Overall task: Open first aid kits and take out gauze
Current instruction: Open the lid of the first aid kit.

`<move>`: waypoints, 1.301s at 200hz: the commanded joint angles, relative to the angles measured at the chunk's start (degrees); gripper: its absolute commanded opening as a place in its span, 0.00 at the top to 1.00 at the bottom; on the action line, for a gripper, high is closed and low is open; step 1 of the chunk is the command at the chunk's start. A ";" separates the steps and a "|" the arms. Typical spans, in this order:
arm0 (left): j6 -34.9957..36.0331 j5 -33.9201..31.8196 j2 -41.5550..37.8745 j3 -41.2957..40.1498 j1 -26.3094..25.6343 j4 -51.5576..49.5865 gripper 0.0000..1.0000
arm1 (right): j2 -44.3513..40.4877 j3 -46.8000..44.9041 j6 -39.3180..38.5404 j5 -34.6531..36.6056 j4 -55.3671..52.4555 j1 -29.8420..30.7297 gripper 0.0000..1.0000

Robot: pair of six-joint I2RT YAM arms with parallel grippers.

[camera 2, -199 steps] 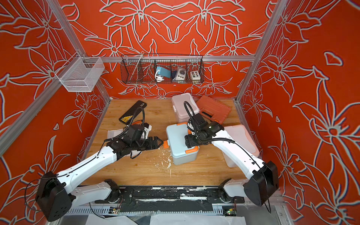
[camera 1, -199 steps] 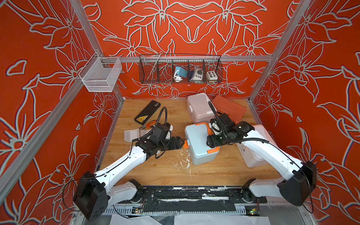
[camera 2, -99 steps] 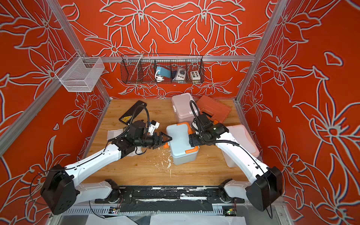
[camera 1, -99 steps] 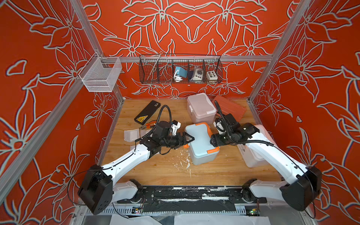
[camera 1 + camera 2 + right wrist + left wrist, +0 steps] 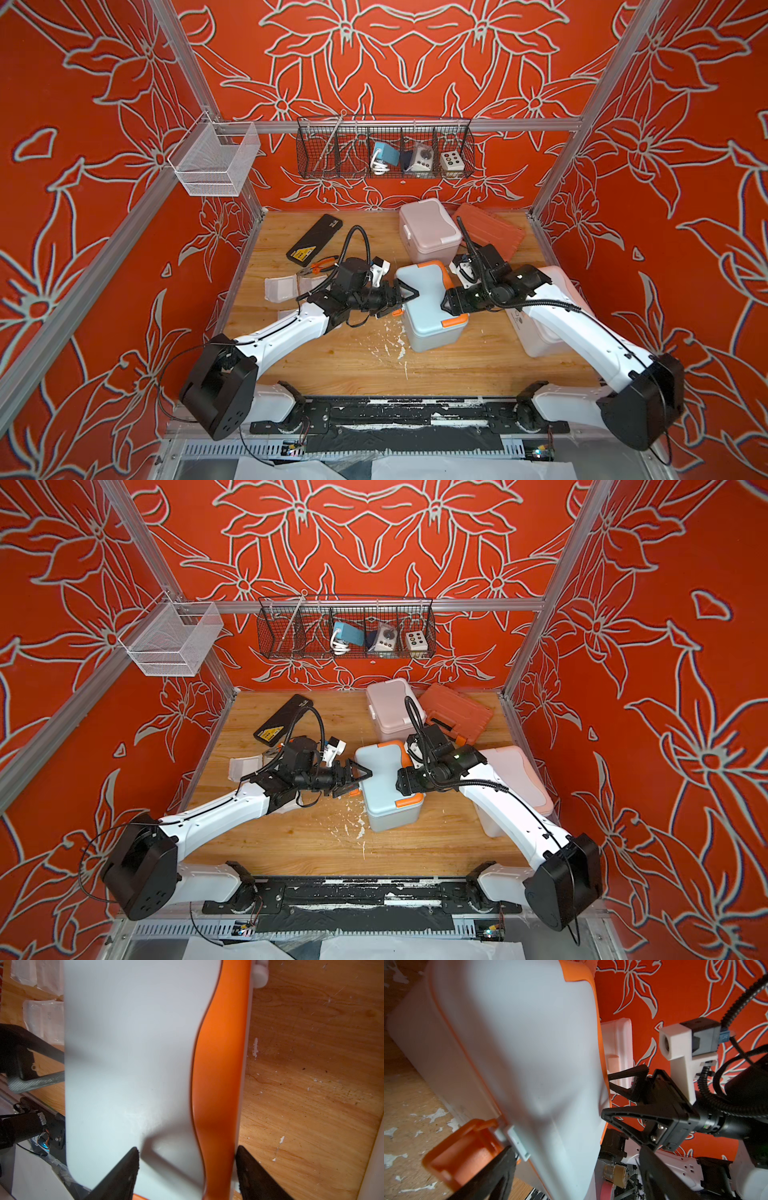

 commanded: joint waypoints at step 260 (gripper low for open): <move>-2.37 4.30 1.51 13.22 -0.48 2.16 0.12 | -10.17 4.64 5.24 7.26 -1.74 0.47 0.15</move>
